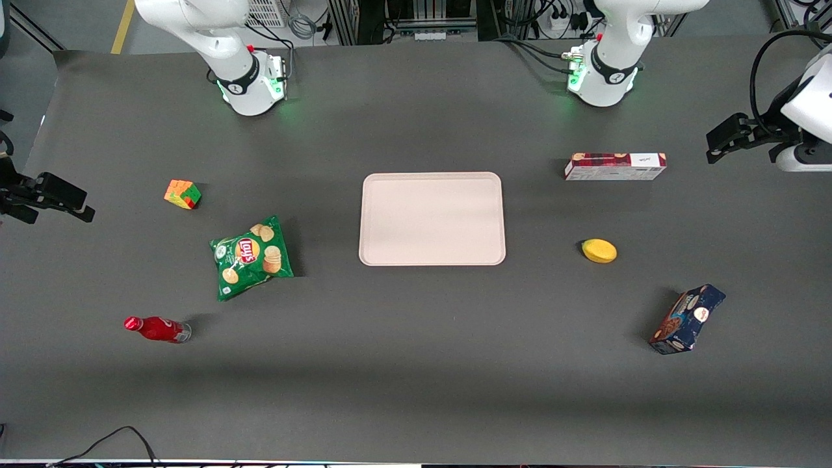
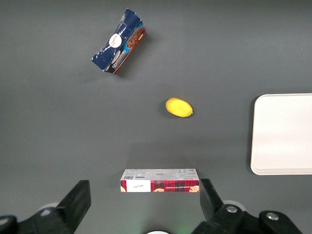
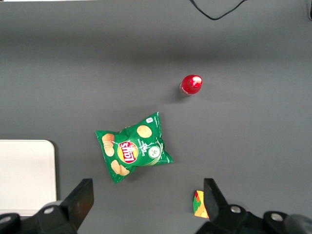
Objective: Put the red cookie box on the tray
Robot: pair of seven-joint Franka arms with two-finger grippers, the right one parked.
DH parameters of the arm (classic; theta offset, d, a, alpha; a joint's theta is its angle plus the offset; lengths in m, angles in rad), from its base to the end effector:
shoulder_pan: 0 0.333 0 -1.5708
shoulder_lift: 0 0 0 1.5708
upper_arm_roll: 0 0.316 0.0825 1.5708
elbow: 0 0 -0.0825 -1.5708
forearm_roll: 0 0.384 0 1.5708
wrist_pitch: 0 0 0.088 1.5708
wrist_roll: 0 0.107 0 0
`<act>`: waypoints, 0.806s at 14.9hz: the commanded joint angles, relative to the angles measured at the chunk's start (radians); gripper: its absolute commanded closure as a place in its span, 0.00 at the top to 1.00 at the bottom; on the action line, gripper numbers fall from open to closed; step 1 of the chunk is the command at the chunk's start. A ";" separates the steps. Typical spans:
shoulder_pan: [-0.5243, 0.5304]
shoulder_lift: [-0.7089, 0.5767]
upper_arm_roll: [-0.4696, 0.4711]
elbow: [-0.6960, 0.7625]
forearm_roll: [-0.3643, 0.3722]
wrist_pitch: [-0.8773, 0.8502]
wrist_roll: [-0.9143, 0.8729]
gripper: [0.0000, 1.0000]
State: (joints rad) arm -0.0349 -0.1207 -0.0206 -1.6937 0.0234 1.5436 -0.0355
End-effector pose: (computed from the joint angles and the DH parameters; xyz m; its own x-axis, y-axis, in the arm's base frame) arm 0.5122 -0.0265 0.6288 0.9994 -0.0191 -0.0285 -0.0199 -0.9994 -0.0269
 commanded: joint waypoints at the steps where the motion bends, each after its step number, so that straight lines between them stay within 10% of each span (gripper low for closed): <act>1: 0.003 -0.005 -0.006 -0.004 0.004 0.010 -0.006 1.00; 12: 0.001 0.015 -0.006 -0.160 0.078 0.019 0.390 1.00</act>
State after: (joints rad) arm -0.0331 -0.0910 -0.0220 -1.7568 0.0388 1.4980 0.2538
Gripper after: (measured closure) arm 0.000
